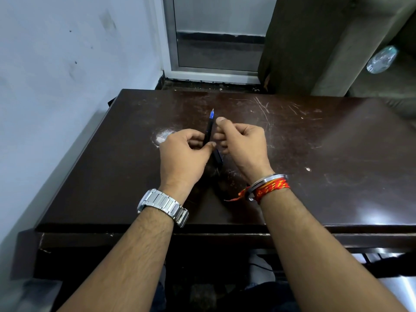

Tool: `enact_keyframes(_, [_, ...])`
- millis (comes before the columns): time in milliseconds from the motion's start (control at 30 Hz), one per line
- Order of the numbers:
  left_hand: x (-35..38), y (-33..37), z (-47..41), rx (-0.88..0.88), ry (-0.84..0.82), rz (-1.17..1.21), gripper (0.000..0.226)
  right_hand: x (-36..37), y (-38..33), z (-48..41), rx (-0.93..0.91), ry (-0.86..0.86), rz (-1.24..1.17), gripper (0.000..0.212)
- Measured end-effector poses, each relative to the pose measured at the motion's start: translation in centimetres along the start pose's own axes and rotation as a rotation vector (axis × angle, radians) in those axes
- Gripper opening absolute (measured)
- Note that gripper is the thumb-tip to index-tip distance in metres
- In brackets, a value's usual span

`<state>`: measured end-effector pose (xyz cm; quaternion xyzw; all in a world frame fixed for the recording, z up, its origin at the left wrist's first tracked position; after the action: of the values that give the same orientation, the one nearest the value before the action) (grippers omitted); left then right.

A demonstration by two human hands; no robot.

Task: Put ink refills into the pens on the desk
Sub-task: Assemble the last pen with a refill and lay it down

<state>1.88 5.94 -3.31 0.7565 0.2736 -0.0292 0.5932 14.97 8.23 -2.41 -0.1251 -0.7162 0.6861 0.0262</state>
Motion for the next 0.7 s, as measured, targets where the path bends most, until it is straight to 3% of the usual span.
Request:
enact_keyframes(133, [0.0,-0.4,-0.1,-0.055,0.019,0.018,0.021,0.3,0.3,0.6,-0.177,-0.034,0.658,0.025])
enact_keyframes(333, [0.0,-0.4,-0.1,-0.047,-0.023,0.036,0.028,0.3,0.8,0.5,-0.134,-0.151,0.835,0.018])
enact_keyframes(500, [-0.1,-0.3,-0.1,-0.054,-0.059,0.025,0.029,0.0,0.1,0.2,-0.117,0.052,0.451,0.018])
enact_keyframes(700, [0.4,-0.6,-0.1,-0.07,-0.193,0.013,0.011,0.1,-0.4,-0.3,-0.092,0.141,-0.216,0.022])
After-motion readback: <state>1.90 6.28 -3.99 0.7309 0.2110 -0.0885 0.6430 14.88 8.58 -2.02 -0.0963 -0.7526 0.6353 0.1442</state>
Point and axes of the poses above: each hand's wrist, its own z-axis away from the middle knuckle, its own x-axis out of the palm, y = z × x, the point moved 1 cm from there along -z, towards the middle knuckle, and after that the axes turned 1 degree about -x, right-handed, at the moved point
